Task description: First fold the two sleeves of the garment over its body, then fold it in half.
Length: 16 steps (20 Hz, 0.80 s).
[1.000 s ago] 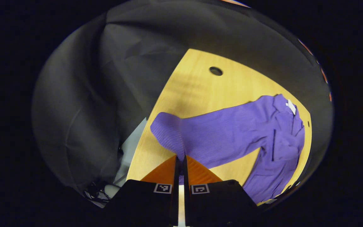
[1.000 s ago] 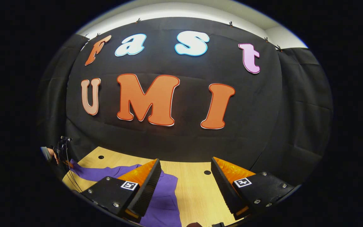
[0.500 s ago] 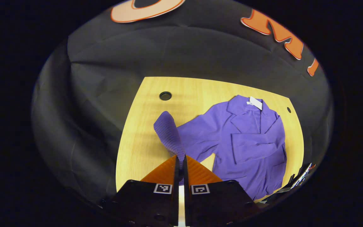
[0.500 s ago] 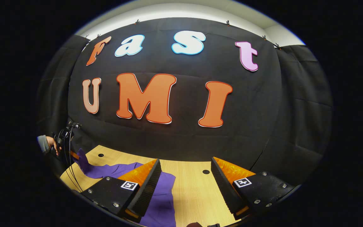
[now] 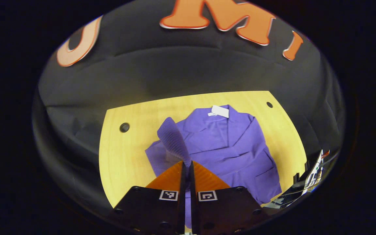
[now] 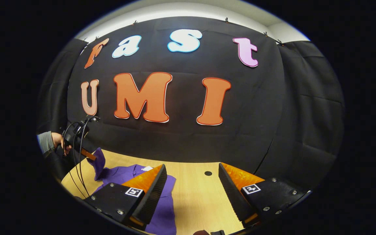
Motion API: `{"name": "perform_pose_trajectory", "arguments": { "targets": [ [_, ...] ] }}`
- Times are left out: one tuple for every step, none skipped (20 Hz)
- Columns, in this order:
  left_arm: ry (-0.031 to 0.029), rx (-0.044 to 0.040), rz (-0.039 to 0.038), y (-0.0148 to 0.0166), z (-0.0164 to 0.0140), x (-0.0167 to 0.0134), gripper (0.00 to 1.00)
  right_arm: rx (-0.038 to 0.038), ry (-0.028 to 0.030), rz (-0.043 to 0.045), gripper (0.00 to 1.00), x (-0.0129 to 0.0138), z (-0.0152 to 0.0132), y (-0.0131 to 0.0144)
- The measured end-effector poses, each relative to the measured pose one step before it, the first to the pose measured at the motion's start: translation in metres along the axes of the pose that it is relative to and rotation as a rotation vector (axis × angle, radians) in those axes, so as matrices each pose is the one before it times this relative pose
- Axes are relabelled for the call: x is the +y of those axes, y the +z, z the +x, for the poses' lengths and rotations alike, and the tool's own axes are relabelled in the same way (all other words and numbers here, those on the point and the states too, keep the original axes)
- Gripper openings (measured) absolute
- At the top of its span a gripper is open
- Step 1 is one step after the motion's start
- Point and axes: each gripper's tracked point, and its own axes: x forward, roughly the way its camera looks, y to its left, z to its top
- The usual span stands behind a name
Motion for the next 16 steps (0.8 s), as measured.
{"name": "perform_pose_trajectory", "arguments": {
  "targets": [
    [-0.01267, 0.00187, 0.02002, 0.00338, 0.00475, -0.01453, 0.08, 0.00261, 0.00066, 0.00648, 0.94, -0.00289, -0.00185, -0.00208],
    [-0.01336, 0.00349, 0.01944, 0.00393, 0.00552, -0.01303, 0.08, 0.00378, -0.0045, 0.00665, 0.94, -0.00303, -0.00029, -0.00263],
    [-0.01267, -0.00023, 0.0207, 0.00636, 0.00367, -0.01411, 0.08, 0.00249, 0.00042, 0.00646, 0.94, -0.00313, -0.00015, -0.00199],
    [-0.01214, 0.00334, 0.02031, 0.00436, 0.006, -0.01324, 0.08, 0.00326, -0.00334, 0.00592, 0.94, -0.00235, -0.00045, -0.00198],
    [-0.01241, 0.00011, 0.01822, 0.00645, 0.00583, -0.01322, 0.08, 0.00288, -0.00165, 0.00575, 0.94, -0.00197, 0.00044, -0.00235],
    [-0.01629, 0.00321, 0.01712, 0.00412, 0.00574, -0.01253, 0.08, 0.00268, 0.00329, 0.00508, 0.94, -0.00029, -0.00045, -0.00205],
    [-0.0138, 0.00346, 0.01437, 0.00229, 0.00246, -0.0129, 0.08, 0.00474, -0.00184, 0.00355, 0.94, -0.00141, 0.00003, -0.00229],
    [-0.01491, -0.00087, 0.02326, 0.00465, 0.00609, -0.01208, 0.08, 0.00298, 0.00423, 0.00163, 0.94, -0.00047, 0.00017, -0.00255],
    [-0.00723, 0.0046, 0.02057, 0.00432, 0.00526, -0.01194, 0.08, 0.00602, -0.00358, 0.00074, 0.94, -0.00173, 0.00009, -0.00285],
    [-0.0056, 0.00186, 0.0222, 0.00469, 0.00793, -0.00981, 0.08, 0.00498, 0.00135, 0.00131, 0.94, -0.0011, -0.00009, -0.00304],
    [-0.00301, 0.00203, 0.02026, 0.00433, 0.00704, -0.01171, 0.08, 0.00532, -0.00125, 0.003, 0.94, -0.001, -0.0007, -0.00252],
    [-0.00205, 0.00102, 0.01753, 0.00386, 0.00901, -0.00845, 0.08, 0.0044, -0.00099, 0.00533, 0.94, -0.0014, -0.00026, -0.00224],
    [-0.00364, -0.00006, 0.01628, 0.00259, 0.00886, -0.00855, 0.08, 0.00613, 0.00387, 0.00655, 0.94, -0.00004, -0.00029, -0.00225],
    [0.00632, 0.00076, 0.01225, 0.00251, 0.00874, -0.00493, 0.08, 0.00422, -0.00187, 0.00364, 0.94, -0.00198, -0.00026, -0.00187],
    [0.00032, -0.00253, 0.00807, 0.00267, 0.0096, -0.0059, 0.08, 0.00221, 0.00114, 0.00082, 0.94, -0.0008, -0.00051, -0.00221],
    [-0.00513, -0.00604, 0.00412, 0.00378, 0.00744, -0.00643, 0.08, 0.00466, -0.00559, -0.00087, 0.94, -0.00267, -0.00037, -0.00202]
  ]
}}
